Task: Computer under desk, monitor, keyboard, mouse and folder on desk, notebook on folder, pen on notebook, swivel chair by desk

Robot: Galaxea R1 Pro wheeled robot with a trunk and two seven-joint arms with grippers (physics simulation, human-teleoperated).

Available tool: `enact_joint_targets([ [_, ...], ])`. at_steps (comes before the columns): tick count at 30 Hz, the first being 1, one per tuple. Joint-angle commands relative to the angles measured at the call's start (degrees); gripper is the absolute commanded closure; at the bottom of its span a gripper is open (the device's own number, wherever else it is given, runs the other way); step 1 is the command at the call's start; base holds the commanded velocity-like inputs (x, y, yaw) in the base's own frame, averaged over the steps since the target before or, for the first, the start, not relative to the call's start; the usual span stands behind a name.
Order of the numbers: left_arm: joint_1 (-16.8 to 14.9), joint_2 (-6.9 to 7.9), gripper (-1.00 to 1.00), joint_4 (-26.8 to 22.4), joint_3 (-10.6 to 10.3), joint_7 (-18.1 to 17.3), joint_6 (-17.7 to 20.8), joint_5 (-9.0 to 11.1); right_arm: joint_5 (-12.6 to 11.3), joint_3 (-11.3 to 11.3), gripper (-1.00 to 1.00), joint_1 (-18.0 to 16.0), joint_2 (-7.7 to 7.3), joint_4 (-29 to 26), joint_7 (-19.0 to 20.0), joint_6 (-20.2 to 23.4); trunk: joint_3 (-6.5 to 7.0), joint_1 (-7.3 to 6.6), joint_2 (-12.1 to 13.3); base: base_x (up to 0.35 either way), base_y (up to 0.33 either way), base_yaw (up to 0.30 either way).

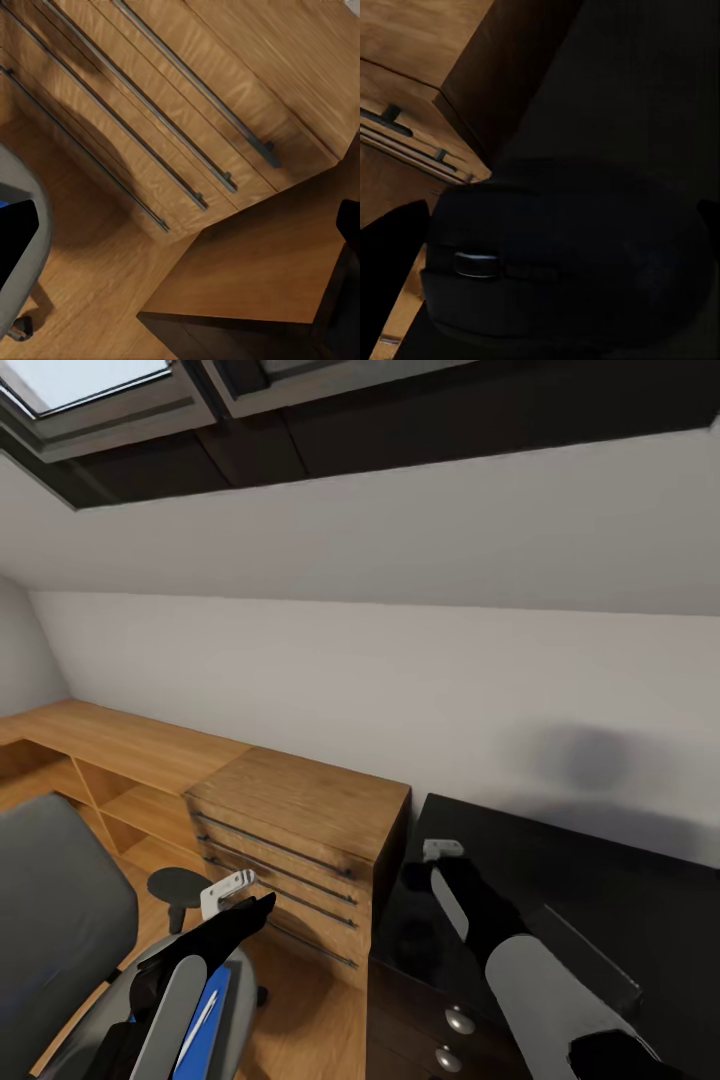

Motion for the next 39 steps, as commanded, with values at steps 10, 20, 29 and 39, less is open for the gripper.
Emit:
enact_joint_targets([
  [10,0.0,0.00,-1.00,-0.1,0.0,0.6,0.1,0.6,-1.1,0.2,1.00,9.7,-0.06,-19.8,-7.2,3.2,1.73,-2.20,4.0,-0.206,0.000,0.000],
  [20,0.0,0.02,-1.00,-0.1,0.1,0.6,0.1,0.7,-1.3,0.1,1.00,10.8,0.03,-22.5,-7.7,4.5,3.53,-4.39,8.0,-0.244,0.000,0.000],
  [29,0.0,0.08,-1.00,-0.1,0.1,0.6,0.2,0.7,-1.3,0.0,1.00,10.9,0.14,-23.4,-7.8,4.4,5.18,-6.37,11.6,-0.005,0.000,-0.037],
  [39,0.4,0.07,-1.00,0.5,0.0,0.6,0.0,0.8,-1.3,-0.1,1.00,10.9,0.10,-23.4,-7.7,4.2,7.27,-8.57,15.6,-0.303,0.000,-0.264],
])
